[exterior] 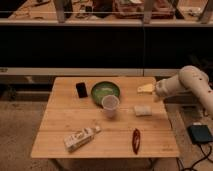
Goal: Knock the eraser over
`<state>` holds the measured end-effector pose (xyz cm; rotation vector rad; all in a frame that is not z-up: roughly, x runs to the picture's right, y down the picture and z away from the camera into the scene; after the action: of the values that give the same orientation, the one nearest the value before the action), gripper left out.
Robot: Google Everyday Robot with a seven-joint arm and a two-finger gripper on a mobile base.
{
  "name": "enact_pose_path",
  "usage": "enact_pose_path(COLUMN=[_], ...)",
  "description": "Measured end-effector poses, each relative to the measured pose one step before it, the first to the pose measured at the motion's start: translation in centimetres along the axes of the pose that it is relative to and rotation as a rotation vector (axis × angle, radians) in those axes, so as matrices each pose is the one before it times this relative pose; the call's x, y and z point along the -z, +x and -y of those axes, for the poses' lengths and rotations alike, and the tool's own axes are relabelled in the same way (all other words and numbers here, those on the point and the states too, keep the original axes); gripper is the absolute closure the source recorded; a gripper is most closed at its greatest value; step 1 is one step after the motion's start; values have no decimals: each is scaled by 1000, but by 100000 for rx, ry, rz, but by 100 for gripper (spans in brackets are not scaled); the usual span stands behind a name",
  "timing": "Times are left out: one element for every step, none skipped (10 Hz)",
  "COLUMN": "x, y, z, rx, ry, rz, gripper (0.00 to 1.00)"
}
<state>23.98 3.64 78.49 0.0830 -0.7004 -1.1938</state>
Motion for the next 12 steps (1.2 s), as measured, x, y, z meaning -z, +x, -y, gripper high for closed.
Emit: enact_pose_path(x=[26,-23,-304,-1160,-803,-1396,-1774,-1844,-1532,-2371,-1628,-2107], y=[12,575,1003,2560,1399,2143,2036,1807,1336,2032,1324,1643], z=[26,690,1633,4726,2307,3287,2869,2256,1319,1646,784,792], rx=[-46,966,2696,7988,4356,6551,6033,5172,3760,5175,2467,887], ry=[82,923,1704,4409,1945,2695,2359,1765,378,-475,-839,-1419], rz=[85,-360,-428,-756,-261,-457,-329,-611,-945,-2599,-2317,-3515], gripper=[20,20,20,20,20,20,20,20,21,29,37,47])
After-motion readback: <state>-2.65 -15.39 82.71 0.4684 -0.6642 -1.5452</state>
